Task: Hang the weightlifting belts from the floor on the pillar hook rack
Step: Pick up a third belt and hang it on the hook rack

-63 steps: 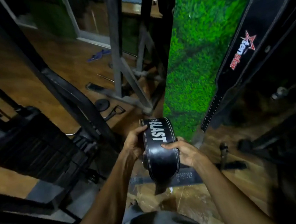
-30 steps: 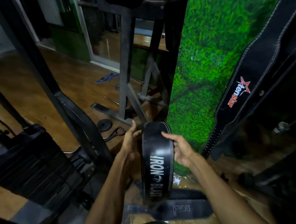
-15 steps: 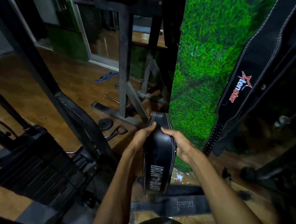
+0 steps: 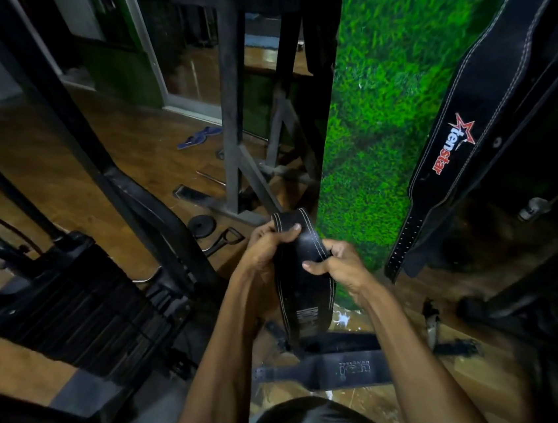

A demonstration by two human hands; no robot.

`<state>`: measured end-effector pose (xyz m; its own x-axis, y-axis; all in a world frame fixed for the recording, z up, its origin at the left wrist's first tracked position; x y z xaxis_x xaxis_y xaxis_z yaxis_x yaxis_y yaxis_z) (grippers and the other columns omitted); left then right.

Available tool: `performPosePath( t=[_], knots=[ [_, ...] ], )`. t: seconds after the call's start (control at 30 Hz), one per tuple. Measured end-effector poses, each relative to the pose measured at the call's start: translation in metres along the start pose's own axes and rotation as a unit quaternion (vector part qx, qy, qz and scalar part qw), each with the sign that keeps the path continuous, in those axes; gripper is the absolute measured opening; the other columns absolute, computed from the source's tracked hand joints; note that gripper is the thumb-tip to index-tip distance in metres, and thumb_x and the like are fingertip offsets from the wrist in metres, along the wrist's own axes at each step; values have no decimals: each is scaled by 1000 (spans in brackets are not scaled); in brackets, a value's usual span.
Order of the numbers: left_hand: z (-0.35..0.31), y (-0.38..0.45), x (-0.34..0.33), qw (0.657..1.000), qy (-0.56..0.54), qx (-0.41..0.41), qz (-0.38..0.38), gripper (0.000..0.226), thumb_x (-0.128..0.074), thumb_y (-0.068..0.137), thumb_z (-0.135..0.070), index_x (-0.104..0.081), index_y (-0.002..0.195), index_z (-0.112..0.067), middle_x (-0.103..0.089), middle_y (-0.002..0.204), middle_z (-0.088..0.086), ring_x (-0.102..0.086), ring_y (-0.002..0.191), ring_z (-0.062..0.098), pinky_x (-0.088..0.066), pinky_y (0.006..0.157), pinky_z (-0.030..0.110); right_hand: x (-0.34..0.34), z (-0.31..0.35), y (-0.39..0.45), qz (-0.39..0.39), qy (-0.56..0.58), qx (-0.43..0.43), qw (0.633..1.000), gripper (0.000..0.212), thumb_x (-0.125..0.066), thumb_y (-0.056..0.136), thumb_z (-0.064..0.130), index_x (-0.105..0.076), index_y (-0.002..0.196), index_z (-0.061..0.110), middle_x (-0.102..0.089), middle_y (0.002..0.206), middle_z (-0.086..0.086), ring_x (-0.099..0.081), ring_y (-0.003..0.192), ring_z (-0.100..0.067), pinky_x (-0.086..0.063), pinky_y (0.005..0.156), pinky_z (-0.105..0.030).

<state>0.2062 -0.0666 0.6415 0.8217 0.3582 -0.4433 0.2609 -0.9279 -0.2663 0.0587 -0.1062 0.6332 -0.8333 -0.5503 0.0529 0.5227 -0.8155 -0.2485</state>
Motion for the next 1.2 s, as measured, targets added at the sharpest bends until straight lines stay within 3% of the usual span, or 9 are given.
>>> performPosePath(
  t=[0.13,0.27,0.37,0.53,0.7,0.83,0.97,1.13,1.2],
  knots=[
    [6,-9,3,999,35,-28,27,36,-71,67,16,-77,99,0,-78,93,18,-73,83,27,-61,83,38,0,10,-2,4,197,-35,980,35,-60,89,-5,-68,123,3,-74,110,-14,-69,93,-23,-55,86,-33],
    [4,-12,7,991,102,-65,53,40,-75,62,15,-81,97,-5,-73,108,28,-67,98,32,-54,96,48,2,37,-4,-11,165,-9,986,31,-62,99,32,-70,117,8,-77,99,-1,-70,83,-9,-54,81,-22],
    [-9,-17,-2,979,170,-60,93,44,-68,69,28,-82,86,-10,-79,84,5,-71,80,14,-59,80,29,-10,54,0,-39,130,55,989,13,-66,98,23,-73,99,12,-78,97,-6,-71,85,-16,-57,79,-27],
    [-20,-20,-5,989,144,-19,30,18,-73,81,9,-75,98,5,-77,79,6,-70,72,16,-58,74,26,-10,53,1,-127,44,130,982,13,-68,94,3,-76,100,13,-78,97,-9,-70,86,-15,-55,86,-35],
    [-24,-24,-11,998,-30,48,42,20,-60,99,-23,-58,81,-15,-38,73,2,-35,66,12,-27,65,27,-5,43,-9,-111,49,131,984,22,-64,94,-5,-73,104,12,-76,103,-12,-68,91,-18,-54,93,-39],
    [-32,-17,-15,998,-39,-13,-37,17,-74,90,-24,-74,89,-7,-66,90,18,-61,75,25,-50,75,35,-12,43,-13,-56,31,118,991,20,-66,95,-1,-74,98,17,-79,91,6,-68,86,-3,-52,87,-28],
    [-43,-23,-20,994,0,-106,-37,19,-74,82,-5,-76,100,3,-70,99,31,-63,90,37,-49,89,51,-7,56,-19,-80,90,93,988,31,-68,98,31,-71,99,0,-71,93,-21,-59,89,-17,-49,77,-32],
    [-57,-36,-24,988,23,-155,11,30,-63,87,11,-65,118,15,-63,120,41,-60,105,40,-44,103,57,1,108,-18,-123,91,165,974,2,-72,94,15,-74,94,16,-75,87,-1,-66,81,-10,-53,77,-26],
    [-63,-36,-26,985,38,-169,16,26,-69,88,4,-70,113,11,-64,119,40,-60,105,40,-43,104,60,-3,119,-14,-141,69,187,970,15,-75,89,4,-72,87,18,-73,80,3,-66,70,0,-54,74,-20]
  ],
)
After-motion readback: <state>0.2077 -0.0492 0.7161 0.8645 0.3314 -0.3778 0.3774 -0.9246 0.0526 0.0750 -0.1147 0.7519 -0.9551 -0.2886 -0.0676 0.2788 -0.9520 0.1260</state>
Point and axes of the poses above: each hand's wrist, its own y-axis towards the middle knuckle, its own x-axis out of the back of the hand, z = x × y, the point moved 4 cm from there along y, towards the middle knuckle
